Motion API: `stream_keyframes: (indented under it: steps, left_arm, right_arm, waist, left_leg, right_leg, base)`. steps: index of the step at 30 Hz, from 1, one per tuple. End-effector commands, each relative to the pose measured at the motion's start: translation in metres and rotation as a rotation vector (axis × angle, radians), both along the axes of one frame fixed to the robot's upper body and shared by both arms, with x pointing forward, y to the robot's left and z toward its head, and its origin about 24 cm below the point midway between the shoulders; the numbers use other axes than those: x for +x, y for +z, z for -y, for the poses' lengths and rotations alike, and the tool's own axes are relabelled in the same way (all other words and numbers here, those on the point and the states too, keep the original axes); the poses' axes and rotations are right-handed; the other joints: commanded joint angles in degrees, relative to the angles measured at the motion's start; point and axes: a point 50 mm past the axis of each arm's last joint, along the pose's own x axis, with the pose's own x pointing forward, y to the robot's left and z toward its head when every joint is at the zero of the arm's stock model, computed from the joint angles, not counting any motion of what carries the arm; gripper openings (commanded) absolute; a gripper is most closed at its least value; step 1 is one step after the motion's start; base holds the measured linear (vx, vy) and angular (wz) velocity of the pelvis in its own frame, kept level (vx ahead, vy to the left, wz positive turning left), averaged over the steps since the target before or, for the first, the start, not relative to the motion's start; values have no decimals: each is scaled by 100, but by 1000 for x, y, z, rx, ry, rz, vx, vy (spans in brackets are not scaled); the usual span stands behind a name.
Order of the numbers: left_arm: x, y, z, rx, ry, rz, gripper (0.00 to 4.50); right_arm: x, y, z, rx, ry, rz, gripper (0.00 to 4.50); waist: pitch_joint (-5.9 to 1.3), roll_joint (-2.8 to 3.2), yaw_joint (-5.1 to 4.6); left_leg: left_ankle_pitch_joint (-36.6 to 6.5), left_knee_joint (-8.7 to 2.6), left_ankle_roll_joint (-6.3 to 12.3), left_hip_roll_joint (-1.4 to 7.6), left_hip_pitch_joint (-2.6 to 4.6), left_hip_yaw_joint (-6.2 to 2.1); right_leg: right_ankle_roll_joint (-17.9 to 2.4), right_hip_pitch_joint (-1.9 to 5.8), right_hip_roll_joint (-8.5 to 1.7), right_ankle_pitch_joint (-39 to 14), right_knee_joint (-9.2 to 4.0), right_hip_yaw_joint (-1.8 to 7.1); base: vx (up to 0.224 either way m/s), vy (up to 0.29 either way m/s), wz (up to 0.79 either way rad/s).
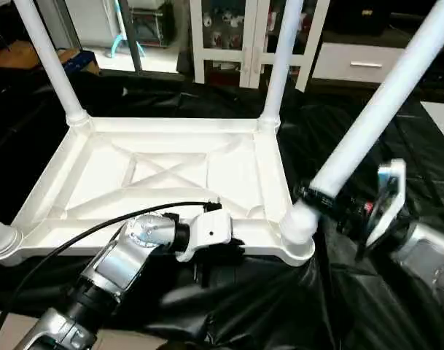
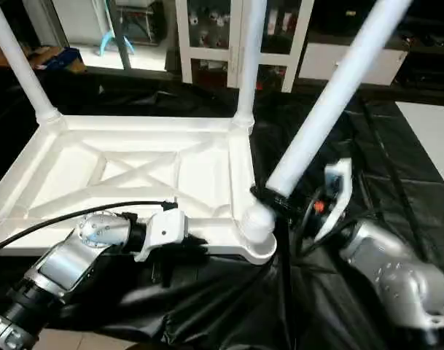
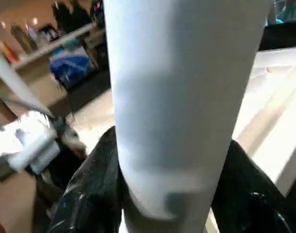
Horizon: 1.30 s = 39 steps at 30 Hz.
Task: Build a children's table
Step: Insert table leg to table base
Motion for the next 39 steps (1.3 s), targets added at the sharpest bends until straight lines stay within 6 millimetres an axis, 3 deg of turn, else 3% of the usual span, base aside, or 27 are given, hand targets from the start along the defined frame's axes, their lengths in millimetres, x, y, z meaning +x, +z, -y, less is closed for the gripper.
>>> stream_keyframes:
  steps: [1, 4, 13, 18, 24, 31, 32, 36, 39]
  left_arm:
    - [-1, -13, -5, 58, 38, -26, 0]
    - [-2, -13, -6, 59, 31, -34, 0]
    - [-3, -12, -10, 67, 27, -35, 0]
    - [-2, -11, -10, 67, 33, -33, 0]
    - [-1, -10, -10, 65, 47, -23, 0]
    - [0, -11, -10, 69, 52, -21, 0]
    - [0, -11, -10, 70, 52, -21, 0]
    - [1, -11, -9, 72, 53, -19, 0]
    - [2, -11, -9, 73, 53, -17, 0]
  right_arm:
    - [0, 1, 3, -3, -11, 24, 185]
    - [2, -11, 10, 17, -40, -15, 185]
    - [3, -24, 11, -61, -25, 17, 185]
    - [4, -25, 10, -70, -39, 71, 185]
    - [-8, -21, 14, -129, -68, 199, 185]
    - [-26, -26, 17, -220, -51, 263, 185]
    - [-27, -26, 17, -222, -52, 265, 185]
    - [-30, -27, 17, -250, -42, 279, 185]
    - [-37, -34, 19, -294, -6, 271, 185]
  waist:
    - [-269, -66, -37]
    - [-264, -44, -55]
    - [-251, -42, -66]
    - [-240, -59, -90]
    - [-222, -68, -119]
    - [-221, -67, -98]
    - [-209, -30, -94]
    - [-211, -51, -104]
    - [-201, -54, -97]
  left_leg:
    - [-2475, -608, -369, 489, 225, -322]
    - [-2606, -610, -369, 492, 251, -325]
    - [-2530, -618, -297, 501, 232, -322]
    - [-2714, -623, -318, 499, 241, -331]
    - [-2977, -645, -364, 507, 250, -360]
    - [-3012, -646, -317, 513, 270, -344]
    - [-3013, -654, -317, 513, 269, -350]
    - [-3004, -660, -286, 510, 252, -349]
    - [-3123, -653, -289, 517, 277, -351]
  right_leg:
    - [-837, 11, -230, -2125, -445, 127]
    - [-920, 6, -215, -2073, -446, 122]
    - [-1031, 37, -219, -1878, -422, 122]
    - [-999, 19, -221, -2110, -443, 123]
    - [-818, -12, -224, -2527, -486, 127]
    - [-802, -37, -217, -2385, -500, 143]
    - [-802, -39, -212, -2354, -500, 146]
    - [-828, -16, -204, -2283, -490, 139]
    - [-788, -36, -215, -2474, -520, 150]
  base:
    - [0, 0, 0]
    - [0, 0, 0]
    - [0, 0, 0]
    - [0, 0, 0]
    - [0, 0, 0]
    - [0, 0, 0]
    - [0, 0, 0]
    - [0, 0, 0]
    - [0, 0, 0]
